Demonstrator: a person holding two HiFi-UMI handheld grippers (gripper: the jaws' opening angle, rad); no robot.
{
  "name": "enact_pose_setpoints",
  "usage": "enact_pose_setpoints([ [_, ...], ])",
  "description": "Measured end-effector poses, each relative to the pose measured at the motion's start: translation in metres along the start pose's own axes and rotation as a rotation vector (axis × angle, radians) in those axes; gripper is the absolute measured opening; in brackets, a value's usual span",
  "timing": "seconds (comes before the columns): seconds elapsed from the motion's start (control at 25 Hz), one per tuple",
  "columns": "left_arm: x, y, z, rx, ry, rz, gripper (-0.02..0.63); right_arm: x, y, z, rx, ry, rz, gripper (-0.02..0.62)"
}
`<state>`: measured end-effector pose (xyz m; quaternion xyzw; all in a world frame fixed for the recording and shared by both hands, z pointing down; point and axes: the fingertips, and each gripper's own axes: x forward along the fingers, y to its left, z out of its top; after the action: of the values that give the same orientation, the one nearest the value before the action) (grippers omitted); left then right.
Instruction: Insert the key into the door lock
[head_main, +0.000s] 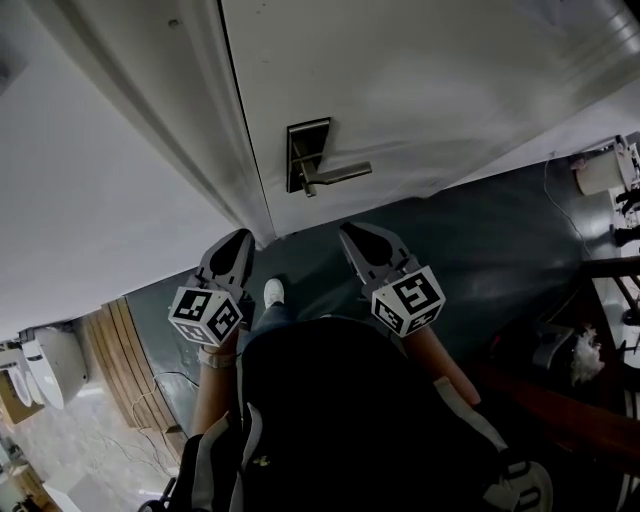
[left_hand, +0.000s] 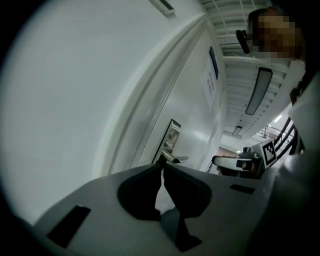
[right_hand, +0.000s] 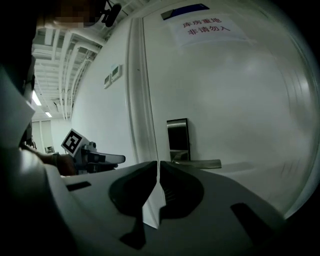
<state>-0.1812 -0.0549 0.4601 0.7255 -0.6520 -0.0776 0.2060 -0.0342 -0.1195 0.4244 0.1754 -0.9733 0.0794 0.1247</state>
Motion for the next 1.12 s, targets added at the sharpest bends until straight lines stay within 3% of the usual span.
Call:
enact_pose_setpoints([
  [0.16,-0.009,-0.007,0.01,0.108,-0.002,0.005,0.011,0.001,0.01,0.011,-0.074,-0.014,0.005,0.028],
  [0.36,-0.015,-0.019,0.019,0.175,0.007,-0.029,0.011,0.002,0.022,0.019,-0.175,-0.021,0.01,0.028],
  [0.64,-0.02,-0.033,0.032,0.35,-0.021,-0.058,0.009,0.004,0.032,0.027,-0.2,-0.031,0.02,0.028],
  [0.88,-0.025,-0.037,0.051,0.376,-0.055,-0.04,0.008,0.007,0.037,0.03,-0.243,-0.019,0.029,0.028],
  [1.12,-0.026,-0.032,0.05,0.343,-0.041,-0.061,0.008,0.009,0.039,0.026,-0.263,0.001,0.035,0.028],
])
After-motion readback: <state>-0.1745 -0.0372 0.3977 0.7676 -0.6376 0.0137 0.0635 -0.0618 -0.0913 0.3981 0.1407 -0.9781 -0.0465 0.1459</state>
